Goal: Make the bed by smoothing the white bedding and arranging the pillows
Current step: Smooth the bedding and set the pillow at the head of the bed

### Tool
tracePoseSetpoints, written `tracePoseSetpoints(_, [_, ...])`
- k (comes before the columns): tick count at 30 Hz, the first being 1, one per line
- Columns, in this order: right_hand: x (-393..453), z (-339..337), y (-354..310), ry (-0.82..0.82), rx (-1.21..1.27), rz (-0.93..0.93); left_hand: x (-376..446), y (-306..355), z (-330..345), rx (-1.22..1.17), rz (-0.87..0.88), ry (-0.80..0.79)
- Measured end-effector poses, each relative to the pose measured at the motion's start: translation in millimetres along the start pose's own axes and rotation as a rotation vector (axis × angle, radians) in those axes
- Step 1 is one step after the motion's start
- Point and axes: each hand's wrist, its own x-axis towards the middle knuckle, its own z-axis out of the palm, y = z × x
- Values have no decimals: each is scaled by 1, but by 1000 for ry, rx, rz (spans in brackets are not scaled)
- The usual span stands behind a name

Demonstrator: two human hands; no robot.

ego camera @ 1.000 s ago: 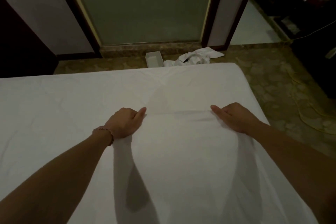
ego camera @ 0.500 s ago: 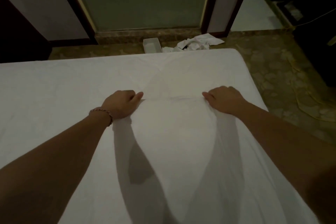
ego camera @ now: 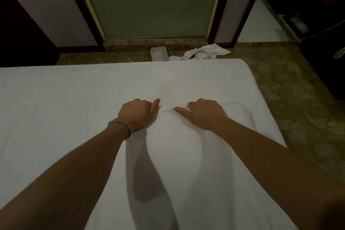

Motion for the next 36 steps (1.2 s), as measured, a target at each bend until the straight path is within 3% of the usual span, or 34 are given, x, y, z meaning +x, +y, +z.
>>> tracePoseSetpoints(4, [9, 1, 5, -32, 26, 31, 10, -8, 3, -128, 7, -58])
tracePoseSetpoints(12, [21, 3, -21, -101, 249, -23, -31, -100, 1, -471, -92, -213])
tracePoseSetpoints(16, [39, -7, -71, -157, 252, -61, -39, -113, 11, -640, -234, -190])
tracePoseSetpoints(22, [66, 2, -135, -204, 184, -65, -36, -117, 31, -858, -296, -103])
tracePoseSetpoints(31, [83, 4, -111, -167, 559, -8, -14, -109, 34, -1188, -259, -61])
tracePoseSetpoints(36, [91, 2, -115, -252, 482, 36, -17, -135, 51, -1306, -451, -39])
